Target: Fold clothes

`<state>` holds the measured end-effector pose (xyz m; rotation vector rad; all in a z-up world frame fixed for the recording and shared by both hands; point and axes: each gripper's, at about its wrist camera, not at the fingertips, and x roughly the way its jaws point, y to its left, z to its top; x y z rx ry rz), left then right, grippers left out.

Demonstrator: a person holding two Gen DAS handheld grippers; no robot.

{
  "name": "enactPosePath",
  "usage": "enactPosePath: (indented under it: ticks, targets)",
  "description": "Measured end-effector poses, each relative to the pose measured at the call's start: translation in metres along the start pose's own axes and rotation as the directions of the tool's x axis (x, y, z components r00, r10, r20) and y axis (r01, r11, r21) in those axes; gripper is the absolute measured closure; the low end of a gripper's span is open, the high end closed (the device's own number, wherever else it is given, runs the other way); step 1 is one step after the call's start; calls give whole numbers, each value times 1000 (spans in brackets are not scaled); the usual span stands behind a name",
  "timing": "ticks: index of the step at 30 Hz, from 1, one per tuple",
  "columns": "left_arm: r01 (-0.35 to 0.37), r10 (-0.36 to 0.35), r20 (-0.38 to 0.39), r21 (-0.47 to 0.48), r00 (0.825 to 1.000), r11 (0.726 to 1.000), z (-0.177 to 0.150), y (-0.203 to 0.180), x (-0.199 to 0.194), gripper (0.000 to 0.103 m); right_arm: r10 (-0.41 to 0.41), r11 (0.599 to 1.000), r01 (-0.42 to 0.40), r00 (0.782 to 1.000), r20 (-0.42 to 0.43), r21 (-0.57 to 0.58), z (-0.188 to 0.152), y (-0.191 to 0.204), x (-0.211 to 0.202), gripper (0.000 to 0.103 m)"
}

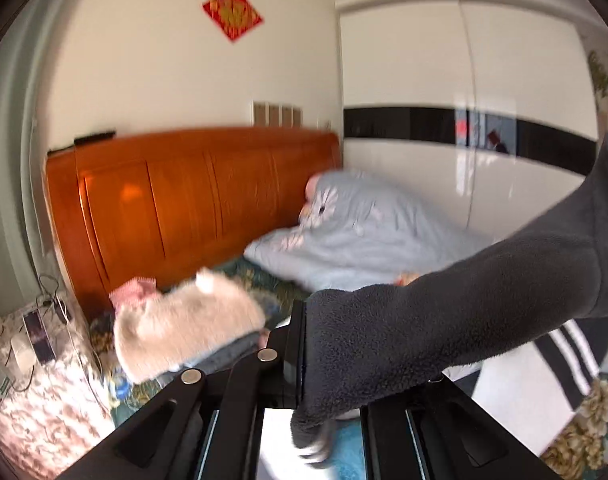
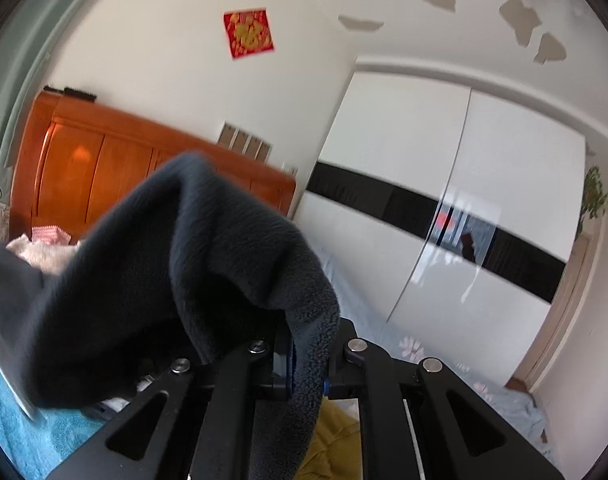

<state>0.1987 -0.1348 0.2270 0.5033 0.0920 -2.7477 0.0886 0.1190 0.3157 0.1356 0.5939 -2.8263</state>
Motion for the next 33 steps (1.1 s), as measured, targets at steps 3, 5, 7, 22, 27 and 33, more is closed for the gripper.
enactPosePath:
  ticks: [3,5,7,22,27,33]
  targets:
    - [9,-10,47,25,999,1000,-5,6,-39,97,11,1000,-11,999,31,-23,3,-5,-32,94]
    - [42,-42,38,20,998,999,0,9,-54,97,44,999,-43,998,37,-33,1,-9,-56,94]
    - [74,-74,29,16,997,997,5,13,-69,97,74,996,-73,997,29,-46,-3,-14,-78,94]
    - [157,-166,-328,-52,930,986,-40,9,-9,96,284,955,-295,936,-210,-23,-4,-26,-8,93]
    - [70,-159,-641,-163,751,984,-168,-1,101,96,360,929,-339,736,-574,148,-149,34,125,93]
    - [48,-141,-745,-145,652,988,-224,-25,142,96,371,927,-274,567,-735,256,-253,73,196,96]
